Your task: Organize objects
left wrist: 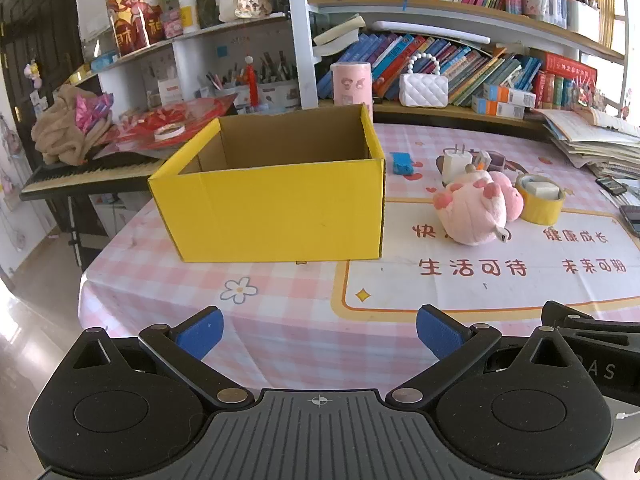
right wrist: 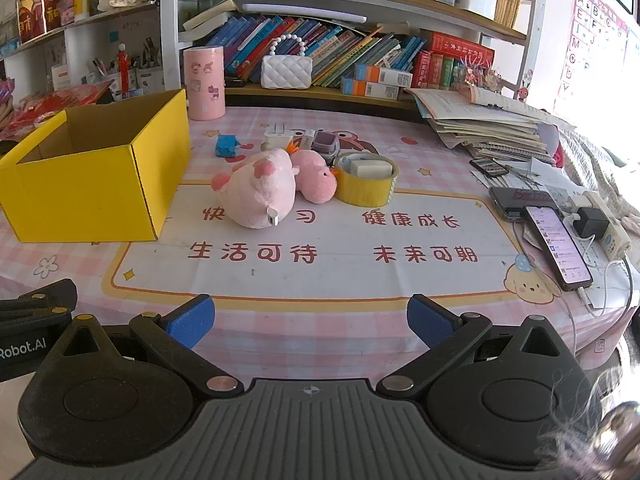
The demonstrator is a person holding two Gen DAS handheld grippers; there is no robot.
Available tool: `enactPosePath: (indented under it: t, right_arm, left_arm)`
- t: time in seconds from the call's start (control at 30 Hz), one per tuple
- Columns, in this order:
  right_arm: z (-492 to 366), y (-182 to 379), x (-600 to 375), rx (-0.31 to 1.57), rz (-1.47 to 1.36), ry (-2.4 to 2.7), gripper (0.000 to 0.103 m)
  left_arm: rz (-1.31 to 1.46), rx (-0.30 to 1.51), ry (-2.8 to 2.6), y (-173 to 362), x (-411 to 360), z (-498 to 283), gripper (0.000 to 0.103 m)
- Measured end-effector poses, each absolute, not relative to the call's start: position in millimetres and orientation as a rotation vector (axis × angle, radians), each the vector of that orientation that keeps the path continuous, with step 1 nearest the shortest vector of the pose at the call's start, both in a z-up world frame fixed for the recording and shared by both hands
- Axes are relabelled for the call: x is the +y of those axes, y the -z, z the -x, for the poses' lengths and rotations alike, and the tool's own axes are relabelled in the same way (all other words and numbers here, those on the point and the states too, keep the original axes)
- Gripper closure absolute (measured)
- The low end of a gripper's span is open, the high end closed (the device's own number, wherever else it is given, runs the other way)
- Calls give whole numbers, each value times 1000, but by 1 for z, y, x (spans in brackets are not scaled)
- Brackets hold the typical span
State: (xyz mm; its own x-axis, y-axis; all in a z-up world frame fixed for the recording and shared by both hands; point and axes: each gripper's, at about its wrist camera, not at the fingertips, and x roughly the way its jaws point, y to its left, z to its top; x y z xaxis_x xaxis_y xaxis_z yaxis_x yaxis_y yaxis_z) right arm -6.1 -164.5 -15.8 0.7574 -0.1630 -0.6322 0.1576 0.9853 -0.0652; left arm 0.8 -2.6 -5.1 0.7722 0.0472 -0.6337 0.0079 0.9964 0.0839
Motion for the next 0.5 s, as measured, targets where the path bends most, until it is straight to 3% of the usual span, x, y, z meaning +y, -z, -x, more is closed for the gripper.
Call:
enactPosePath:
  t: [0.5]
  right_arm:
    - [-10,20,-168,693,4,161,0]
  left_arm:
    - [-84,700,-25,8,-7,-8,0]
